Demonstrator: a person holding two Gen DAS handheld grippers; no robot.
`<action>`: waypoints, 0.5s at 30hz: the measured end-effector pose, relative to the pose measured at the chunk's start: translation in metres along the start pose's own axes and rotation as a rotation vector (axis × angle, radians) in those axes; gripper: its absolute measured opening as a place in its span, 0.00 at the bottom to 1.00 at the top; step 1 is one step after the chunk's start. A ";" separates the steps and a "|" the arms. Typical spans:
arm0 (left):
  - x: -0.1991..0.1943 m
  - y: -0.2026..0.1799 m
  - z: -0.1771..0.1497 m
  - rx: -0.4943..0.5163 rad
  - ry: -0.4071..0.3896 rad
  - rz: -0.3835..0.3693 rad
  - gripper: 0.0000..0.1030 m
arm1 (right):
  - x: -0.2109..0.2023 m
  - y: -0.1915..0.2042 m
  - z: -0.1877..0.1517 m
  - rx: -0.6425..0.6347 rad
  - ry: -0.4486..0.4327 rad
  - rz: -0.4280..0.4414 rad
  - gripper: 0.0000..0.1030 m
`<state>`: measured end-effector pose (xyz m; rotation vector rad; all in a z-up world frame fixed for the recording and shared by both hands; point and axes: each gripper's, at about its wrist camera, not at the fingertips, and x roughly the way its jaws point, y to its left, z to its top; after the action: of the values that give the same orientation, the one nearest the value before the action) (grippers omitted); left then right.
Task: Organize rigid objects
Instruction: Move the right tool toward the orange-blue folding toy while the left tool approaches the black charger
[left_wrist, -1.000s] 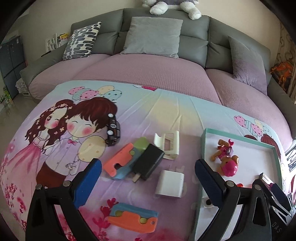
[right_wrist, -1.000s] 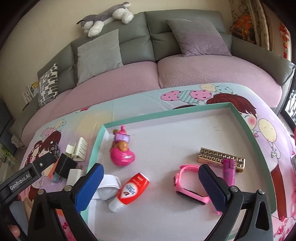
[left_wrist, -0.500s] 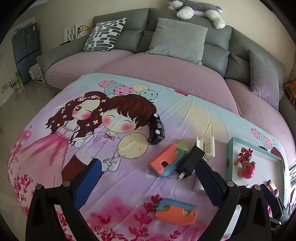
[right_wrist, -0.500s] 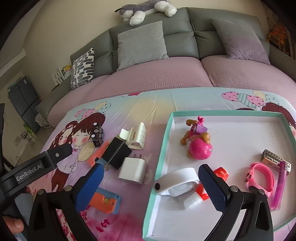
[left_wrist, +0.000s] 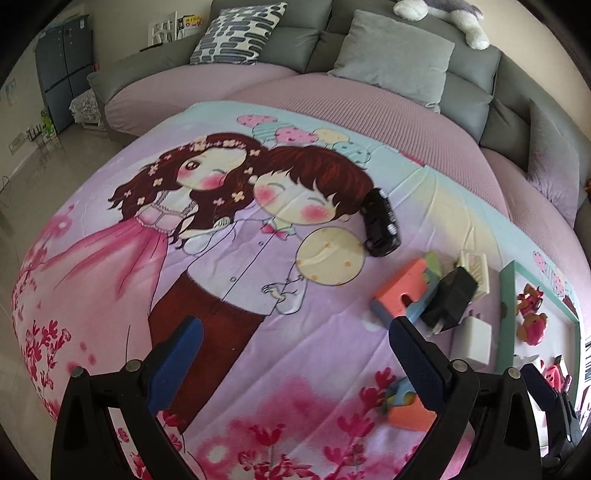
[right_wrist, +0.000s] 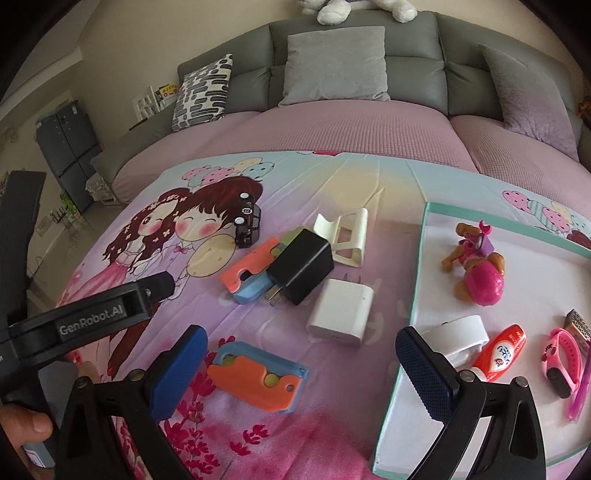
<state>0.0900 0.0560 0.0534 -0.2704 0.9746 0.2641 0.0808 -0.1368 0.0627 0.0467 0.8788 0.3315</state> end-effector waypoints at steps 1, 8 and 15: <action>0.002 0.003 -0.001 -0.005 0.008 -0.001 0.98 | 0.002 0.005 -0.002 -0.012 0.007 -0.002 1.00; 0.015 0.025 -0.003 -0.068 0.037 0.007 0.98 | 0.016 0.024 -0.011 -0.055 0.062 -0.004 1.00; 0.025 0.033 -0.006 -0.091 0.065 -0.009 0.98 | 0.036 0.039 -0.024 -0.089 0.131 -0.027 0.99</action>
<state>0.0871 0.0875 0.0254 -0.3686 1.0264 0.2930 0.0734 -0.0908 0.0272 -0.0705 0.9928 0.3507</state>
